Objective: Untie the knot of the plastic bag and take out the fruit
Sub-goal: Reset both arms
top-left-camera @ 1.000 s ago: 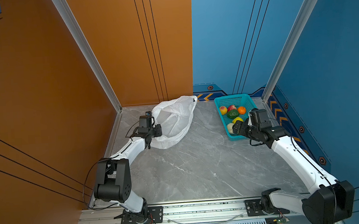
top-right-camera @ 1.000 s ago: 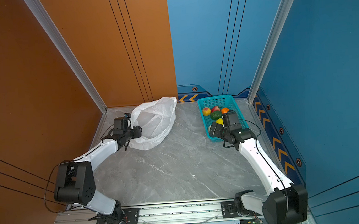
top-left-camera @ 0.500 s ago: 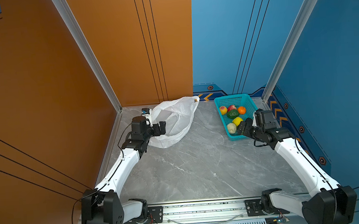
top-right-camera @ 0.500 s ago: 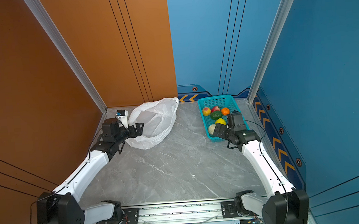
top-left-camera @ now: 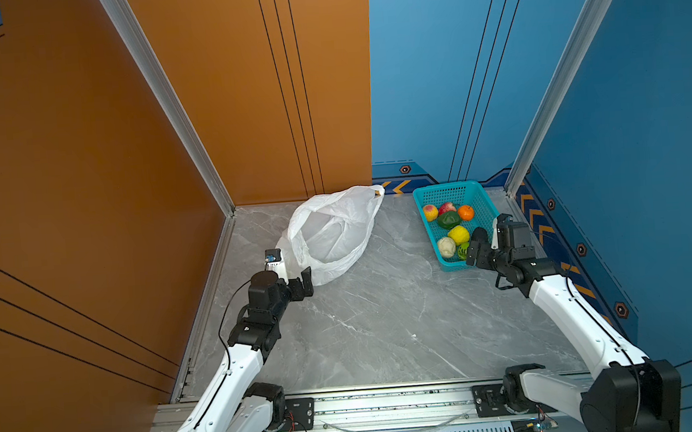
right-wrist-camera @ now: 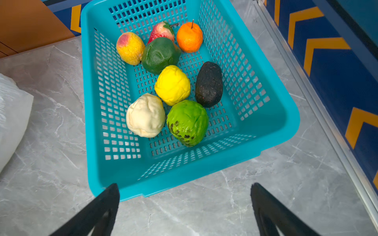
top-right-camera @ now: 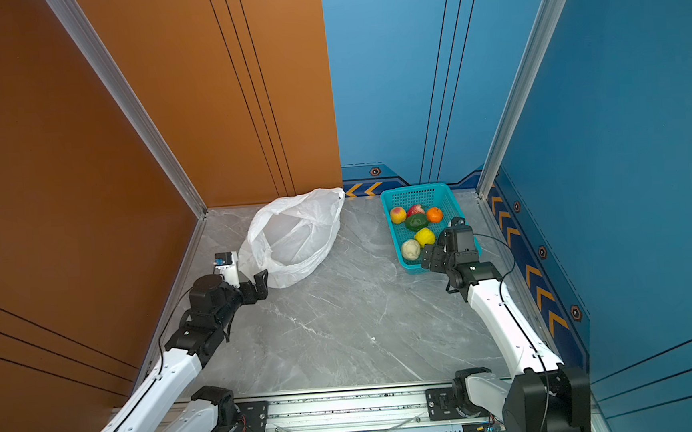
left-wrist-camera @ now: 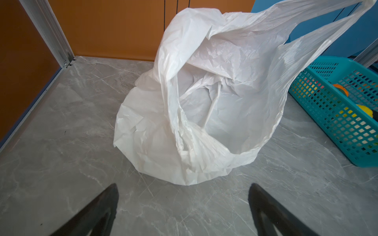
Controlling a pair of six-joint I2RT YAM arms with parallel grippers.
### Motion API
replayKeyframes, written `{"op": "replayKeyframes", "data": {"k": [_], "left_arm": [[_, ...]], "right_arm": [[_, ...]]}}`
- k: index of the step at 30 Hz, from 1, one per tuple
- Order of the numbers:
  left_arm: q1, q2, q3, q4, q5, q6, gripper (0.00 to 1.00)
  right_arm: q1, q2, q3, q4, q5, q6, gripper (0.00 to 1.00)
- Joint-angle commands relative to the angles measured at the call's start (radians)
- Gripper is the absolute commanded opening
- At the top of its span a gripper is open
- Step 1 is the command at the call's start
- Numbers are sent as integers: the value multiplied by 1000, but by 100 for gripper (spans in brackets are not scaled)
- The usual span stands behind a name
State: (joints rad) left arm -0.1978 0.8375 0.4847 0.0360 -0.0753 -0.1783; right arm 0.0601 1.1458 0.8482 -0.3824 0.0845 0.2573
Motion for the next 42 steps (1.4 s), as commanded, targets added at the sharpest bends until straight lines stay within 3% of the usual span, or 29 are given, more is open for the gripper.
{"op": "replayKeyframes", "data": {"k": [1, 8, 16, 23, 32, 38, 42], "left_arm": [[-2, -35, -54, 99, -84, 64, 100], [20, 14, -131, 271, -109, 153, 98], [78, 248, -171, 587, -78, 179, 98], [113, 398, -155, 768, -65, 183, 98], [156, 410, -182, 734, -46, 201, 99], [162, 561, -154, 832, -35, 202, 99], [164, 666, -189, 998, -56, 195, 99]], "right_arm": [[-32, -25, -80, 167, 35, -92, 100], [-60, -64, -337, 596, -61, -154, 100], [-57, 60, -410, 840, -77, -186, 100], [-56, 178, -441, 1000, -83, -192, 100], [-52, 288, -456, 1158, -75, -206, 100], [-45, 359, -477, 1260, -49, -211, 100], [-15, 398, -486, 1311, 32, -223, 100]]}}
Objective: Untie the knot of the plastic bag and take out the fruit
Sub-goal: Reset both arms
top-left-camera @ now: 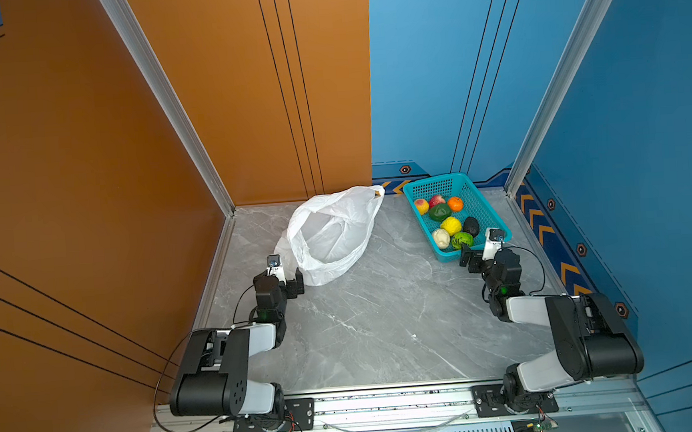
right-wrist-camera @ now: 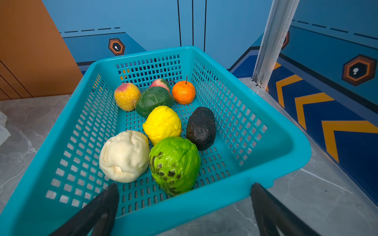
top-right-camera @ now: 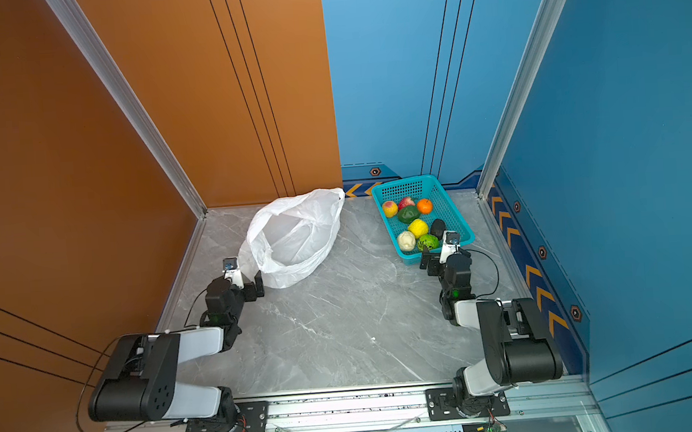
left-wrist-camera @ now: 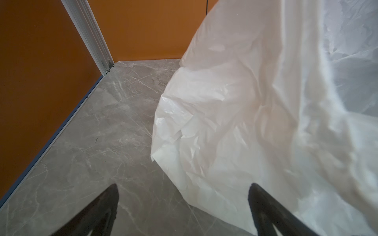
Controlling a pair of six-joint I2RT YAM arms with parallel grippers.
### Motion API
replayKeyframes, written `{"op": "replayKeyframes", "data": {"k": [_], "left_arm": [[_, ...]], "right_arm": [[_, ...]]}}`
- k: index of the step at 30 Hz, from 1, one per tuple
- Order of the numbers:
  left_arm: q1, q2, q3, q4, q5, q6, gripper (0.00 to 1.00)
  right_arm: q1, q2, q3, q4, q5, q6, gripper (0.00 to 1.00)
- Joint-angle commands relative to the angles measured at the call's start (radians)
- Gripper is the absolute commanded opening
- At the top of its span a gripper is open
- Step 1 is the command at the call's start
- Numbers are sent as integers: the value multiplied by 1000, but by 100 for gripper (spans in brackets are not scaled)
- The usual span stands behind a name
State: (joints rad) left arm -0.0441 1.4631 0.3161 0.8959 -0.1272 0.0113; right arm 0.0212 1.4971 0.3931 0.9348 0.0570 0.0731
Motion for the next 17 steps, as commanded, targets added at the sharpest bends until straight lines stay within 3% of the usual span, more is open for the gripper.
{"op": "replayKeyframes", "data": {"k": [1, 5, 17], "left_arm": [[10, 61, -25, 164, -8, 3, 99], [10, 98, -12, 175, -14, 0, 99], [6, 101, -12, 178, -18, 5, 98]], "right_arm": [[26, 48, -31, -6, 90, -30, 100], [43, 49, -36, 5, 156, -26, 100], [43, 49, -35, 5, 159, -26, 100]]}}
